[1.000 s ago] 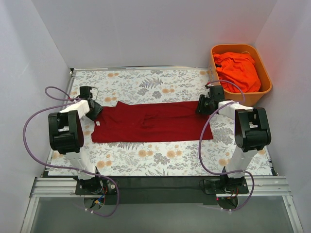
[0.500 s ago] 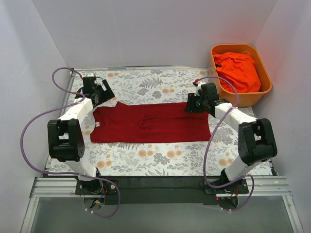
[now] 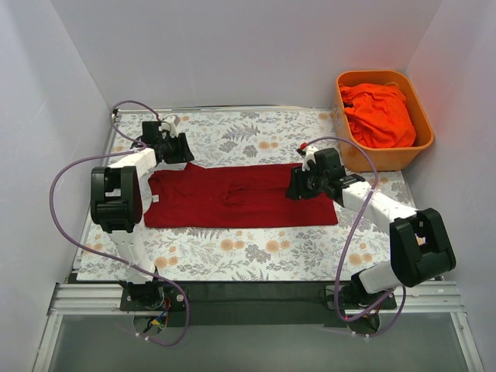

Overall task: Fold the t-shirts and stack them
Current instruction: Fold the tshirt

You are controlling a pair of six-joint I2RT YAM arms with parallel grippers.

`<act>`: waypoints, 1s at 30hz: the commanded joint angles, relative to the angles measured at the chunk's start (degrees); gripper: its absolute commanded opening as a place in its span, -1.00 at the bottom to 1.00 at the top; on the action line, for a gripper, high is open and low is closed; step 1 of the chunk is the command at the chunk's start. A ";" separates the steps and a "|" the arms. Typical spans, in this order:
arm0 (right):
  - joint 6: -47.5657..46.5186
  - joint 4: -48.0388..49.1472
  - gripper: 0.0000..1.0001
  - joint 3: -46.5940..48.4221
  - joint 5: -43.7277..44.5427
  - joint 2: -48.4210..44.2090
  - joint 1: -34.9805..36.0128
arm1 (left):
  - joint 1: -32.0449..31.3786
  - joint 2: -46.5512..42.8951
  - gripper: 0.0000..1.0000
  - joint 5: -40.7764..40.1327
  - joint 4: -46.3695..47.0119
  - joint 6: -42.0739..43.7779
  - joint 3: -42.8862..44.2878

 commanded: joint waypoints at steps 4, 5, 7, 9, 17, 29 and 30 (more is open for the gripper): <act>-1.73 -0.45 -0.10 -1.90 -0.60 -3.72 -0.02 | -1.28 2.19 -0.16 3.76 -0.97 2.75 3.63; -1.90 -0.62 -0.10 -2.25 -0.68 -3.90 -0.02 | -1.28 2.46 -0.15 3.67 -0.97 2.84 3.72; -1.90 -0.62 -0.10 -2.52 -0.77 -4.16 -0.02 | -1.28 3.16 -0.15 3.58 -1.05 2.93 4.16; -2.17 -0.62 -0.10 -2.78 -0.86 -4.51 0.07 | -1.28 4.13 -0.16 2.70 -1.32 3.10 4.42; -2.87 -0.62 -0.10 -2.96 -1.30 -4.60 0.07 | -1.28 3.78 -0.13 -2.40 -0.27 3.89 3.63; -2.87 -0.71 -0.11 -2.96 -1.30 -4.51 0.07 | -1.37 6.15 -0.52 0.06 -0.79 4.33 2.05; -2.96 -0.71 -0.10 -2.96 -1.30 -4.51 0.07 | -1.37 6.33 -0.56 -0.11 -0.88 4.33 2.14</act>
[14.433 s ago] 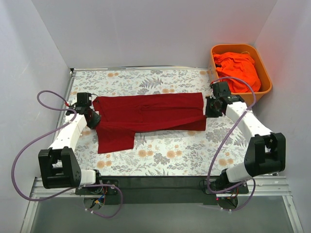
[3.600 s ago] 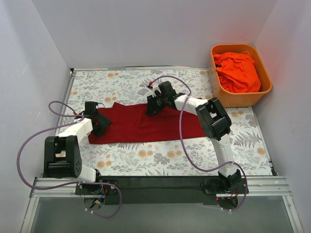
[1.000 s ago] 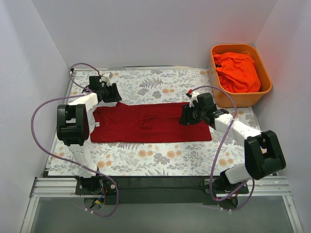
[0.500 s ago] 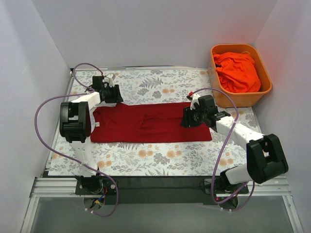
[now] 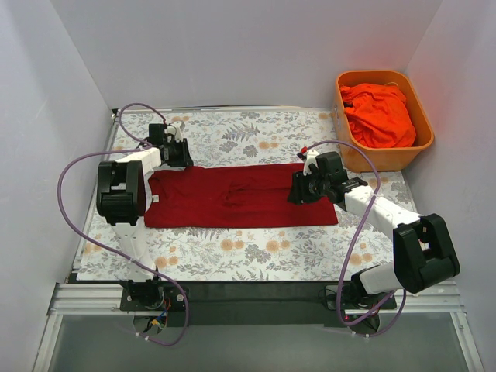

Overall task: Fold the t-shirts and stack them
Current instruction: Fold the tshirt

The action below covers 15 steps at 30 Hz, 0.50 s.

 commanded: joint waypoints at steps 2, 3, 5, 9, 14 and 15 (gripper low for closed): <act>-0.69 0.51 -0.10 -0.12 -0.73 -1.58 0.07 | -0.02 0.52 -0.57 0.35 0.24 1.01 -0.22; -0.69 0.51 -0.10 -0.29 -0.73 -1.59 0.07 | -0.02 0.60 -0.56 0.17 0.15 1.01 -0.22; -0.69 0.51 -0.10 -0.29 -0.73 -1.59 -0.02 | -0.02 0.78 -0.54 -0.18 0.23 0.92 -0.31; -0.78 0.51 -0.10 -0.56 -0.64 -1.94 0.07 | -0.02 0.26 -0.40 -3.60 0.32 1.36 -0.84; -0.95 0.51 -0.11 -0.64 -0.64 -1.68 0.07 | -0.02 0.17 -0.36 -4.75 0.24 1.98 -1.28; -0.95 0.60 -0.11 -0.64 -0.73 -1.67 0.07 | -0.02 0.25 -0.36 -4.75 0.15 1.98 -1.28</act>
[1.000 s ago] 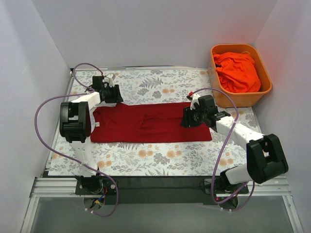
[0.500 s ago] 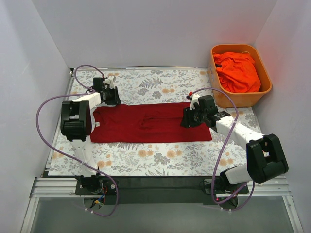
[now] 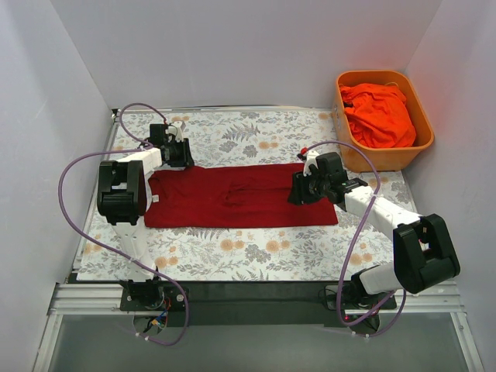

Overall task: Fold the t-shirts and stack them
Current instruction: Fold the tshirt

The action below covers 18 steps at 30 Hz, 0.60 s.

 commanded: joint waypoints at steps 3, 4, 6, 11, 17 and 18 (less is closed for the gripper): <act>-0.60 0.67 -0.11 -0.40 -0.82 -1.39 0.07 | 0.05 -0.53 -0.36 -1.88 -0.97 1.70 -1.54; -0.69 0.67 -0.11 -0.41 -0.82 -1.39 -0.02 | -0.04 -0.71 -0.36 -2.06 -1.06 1.70 -1.80; -0.60 0.67 -0.11 -0.49 -0.82 -1.57 0.07 | -0.04 -0.80 -0.42 -1.98 -1.14 1.87 -2.07; -0.51 0.84 -0.11 -0.58 -1.26 -1.48 0.07 | -0.04 -1.76 -0.70 -1.27 -1.41 2.31 -2.33; -0.51 0.84 -0.12 -0.76 -1.08 -2.35 0.07 | -0.04 -4.66 -1.00 -1.19 -2.11 2.66 -2.42; -0.51 0.84 -0.11 -0.76 -1.08 -2.36 0.07 | -0.04 -5.97 -1.00 -0.57 -2.11 2.40 -2.42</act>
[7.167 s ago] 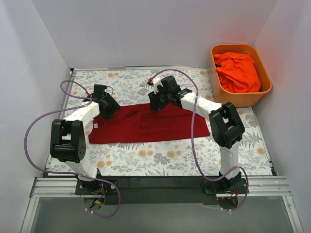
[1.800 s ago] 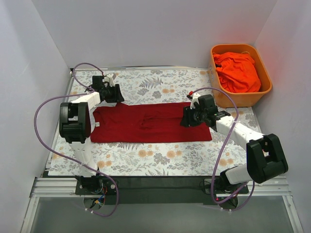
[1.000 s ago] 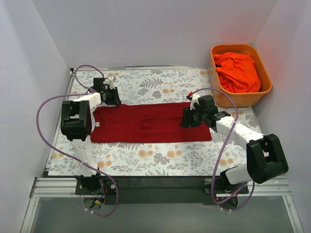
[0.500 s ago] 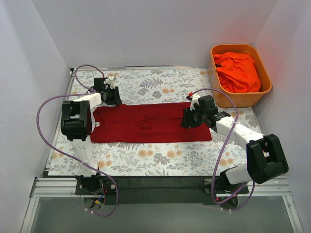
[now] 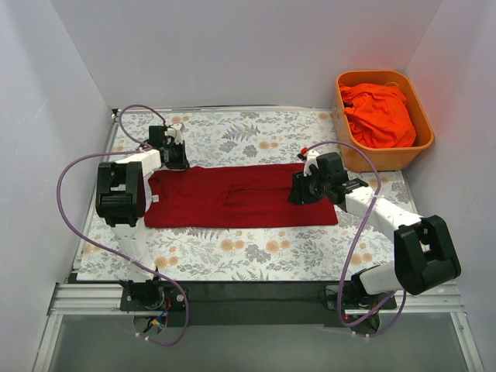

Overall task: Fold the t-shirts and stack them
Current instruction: Fold the tshirt

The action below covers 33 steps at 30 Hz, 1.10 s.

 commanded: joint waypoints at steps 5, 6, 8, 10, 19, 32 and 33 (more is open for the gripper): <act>-0.29 0.84 -0.11 -0.82 -0.71 -3.10 0.07 | -0.54 -10.57 -1.00 0.68 -2.61 -0.60 -3.58; -0.29 0.93 -0.12 -0.82 -0.62 -3.28 0.07 | -0.89 -12.93 -1.00 0.51 -2.61 -1.04 -4.20; -0.21 0.93 -0.11 -1.09 -0.45 -3.63 0.07 | -1.16 -15.05 -1.00 -0.11 -2.53 -1.39 -5.95; -0.12 0.93 -0.11 -1.17 -0.71 -3.81 0.07 | -1.42 -17.77 -1.00 -0.72 -2.53 -1.83 -7.10; 0.50 1.11 -0.11 -2.40 -0.97 -5.04 0.07 | -4.32 -25.60 -1.00 1.91 -4.28 -6.75 -16.06; 0.67 1.28 -0.11 -3.46 -0.97 -6.44 0.16 | -5.47 -37.56 -1.00 3.23 -6.74 -15.63 -27.31; 0.67 1.19 -0.11 -3.55 -1.06 -6.44 0.16 | -5.47 -37.73 -1.00 3.32 -6.75 -15.98 -27.93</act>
